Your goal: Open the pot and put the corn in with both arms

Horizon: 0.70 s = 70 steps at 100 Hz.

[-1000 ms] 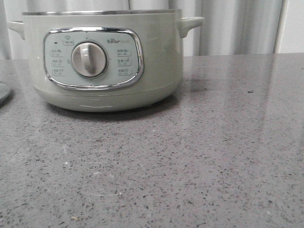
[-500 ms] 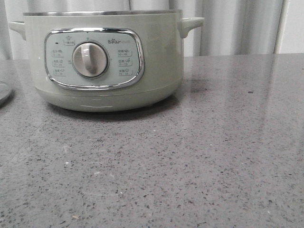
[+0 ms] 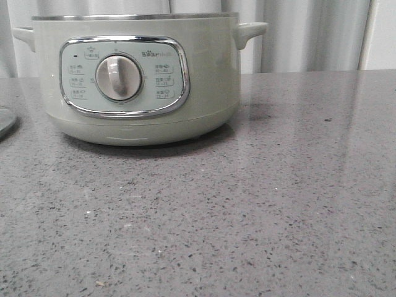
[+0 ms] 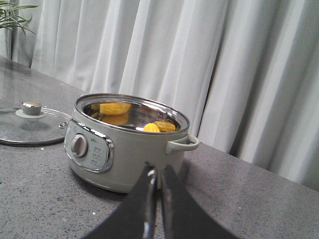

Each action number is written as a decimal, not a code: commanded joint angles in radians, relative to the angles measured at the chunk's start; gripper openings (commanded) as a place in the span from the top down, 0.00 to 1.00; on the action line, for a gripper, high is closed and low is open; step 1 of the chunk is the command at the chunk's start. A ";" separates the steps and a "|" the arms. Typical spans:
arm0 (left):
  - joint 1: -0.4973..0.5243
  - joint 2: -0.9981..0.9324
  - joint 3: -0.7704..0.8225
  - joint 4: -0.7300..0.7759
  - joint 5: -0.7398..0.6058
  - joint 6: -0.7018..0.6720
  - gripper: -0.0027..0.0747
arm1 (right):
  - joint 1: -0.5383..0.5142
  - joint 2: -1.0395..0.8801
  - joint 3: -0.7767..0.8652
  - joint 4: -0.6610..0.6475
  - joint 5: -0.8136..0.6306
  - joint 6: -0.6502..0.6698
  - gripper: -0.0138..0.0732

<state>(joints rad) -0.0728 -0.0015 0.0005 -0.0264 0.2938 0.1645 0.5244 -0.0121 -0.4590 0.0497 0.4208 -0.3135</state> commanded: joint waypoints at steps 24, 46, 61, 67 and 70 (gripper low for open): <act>-0.006 -0.035 0.007 0.011 -0.007 -0.015 0.99 | -0.007 0.000 -0.021 -0.010 -0.078 0.002 0.89; -0.006 -0.035 0.007 0.011 -0.008 -0.015 0.99 | -0.007 0.000 -0.021 -0.010 -0.078 0.002 0.89; -0.006 -0.035 0.007 0.011 -0.008 -0.015 0.99 | -0.007 0.000 -0.021 -0.010 -0.078 0.002 0.89; -0.006 -0.035 0.007 0.011 -0.008 -0.015 0.99 | -0.007 0.000 -0.021 -0.010 -0.078 0.002 0.89; -0.006 -0.035 0.007 0.011 -0.008 -0.015 0.99 | -0.007 0.000 -0.021 -0.010 -0.078 0.002 0.89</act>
<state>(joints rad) -0.0728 -0.0034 0.0005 -0.0133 0.3273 0.1602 0.5244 -0.0121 -0.4590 0.0497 0.4208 -0.3135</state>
